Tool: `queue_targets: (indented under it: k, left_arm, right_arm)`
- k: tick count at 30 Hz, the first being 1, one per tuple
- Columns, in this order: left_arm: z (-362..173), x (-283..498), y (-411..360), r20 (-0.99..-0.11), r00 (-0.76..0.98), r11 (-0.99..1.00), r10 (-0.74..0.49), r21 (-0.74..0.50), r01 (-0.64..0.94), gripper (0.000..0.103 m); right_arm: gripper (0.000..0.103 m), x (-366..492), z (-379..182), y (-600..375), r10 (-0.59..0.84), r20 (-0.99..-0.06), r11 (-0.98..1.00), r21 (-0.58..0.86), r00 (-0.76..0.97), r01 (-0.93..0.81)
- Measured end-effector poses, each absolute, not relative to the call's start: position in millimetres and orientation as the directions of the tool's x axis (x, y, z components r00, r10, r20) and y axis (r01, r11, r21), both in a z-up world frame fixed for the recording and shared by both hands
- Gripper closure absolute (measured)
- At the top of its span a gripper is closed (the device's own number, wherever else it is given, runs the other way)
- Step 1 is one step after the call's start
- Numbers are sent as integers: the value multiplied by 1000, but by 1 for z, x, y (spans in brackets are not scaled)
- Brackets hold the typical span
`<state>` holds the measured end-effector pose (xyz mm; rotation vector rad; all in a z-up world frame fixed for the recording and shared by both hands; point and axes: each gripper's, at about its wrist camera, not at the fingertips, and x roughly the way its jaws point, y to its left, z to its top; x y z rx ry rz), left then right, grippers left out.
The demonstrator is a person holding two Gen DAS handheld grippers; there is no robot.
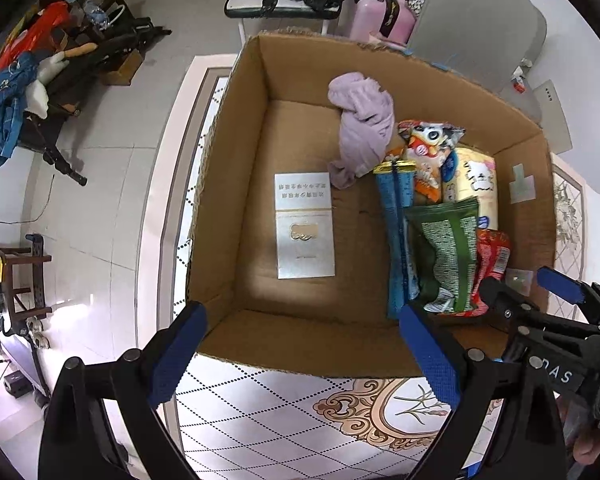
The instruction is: Organize soft objects
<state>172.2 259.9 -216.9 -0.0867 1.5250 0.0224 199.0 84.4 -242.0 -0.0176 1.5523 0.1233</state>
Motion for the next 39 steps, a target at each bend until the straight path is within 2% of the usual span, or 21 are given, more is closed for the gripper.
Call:
queue_targets:
  k: [5, 14, 23, 29, 39]
  left_arm:
    - [-197, 165, 252, -995, 93, 998, -36, -40, -46, 4]
    - [-159, 143, 238, -985, 169, 999, -41, -46, -25, 4]
    - [-68, 88, 224, -945, 321, 998, -64, -60, 24, 4]
    - [-2, 42, 216, -901, 431, 998, -57, -43, 41, 4]
    - [51, -9, 211, -866, 499, 999, -44, -32, 32, 4]
  right_arm:
    - [12, 187, -227, 65, 29, -999, 999, 27, 44, -37]
    - [9, 149, -199, 50, 36, -993, 999, 39, 114, 27]
    - [9, 88, -88, 31, 96, -957, 994, 106, 273, 21]
    - [9, 38, -10, 22, 84, -922, 996, 89, 377, -5]
    - [9, -21, 68, 4, 45, -878, 998, 65, 477, 26]
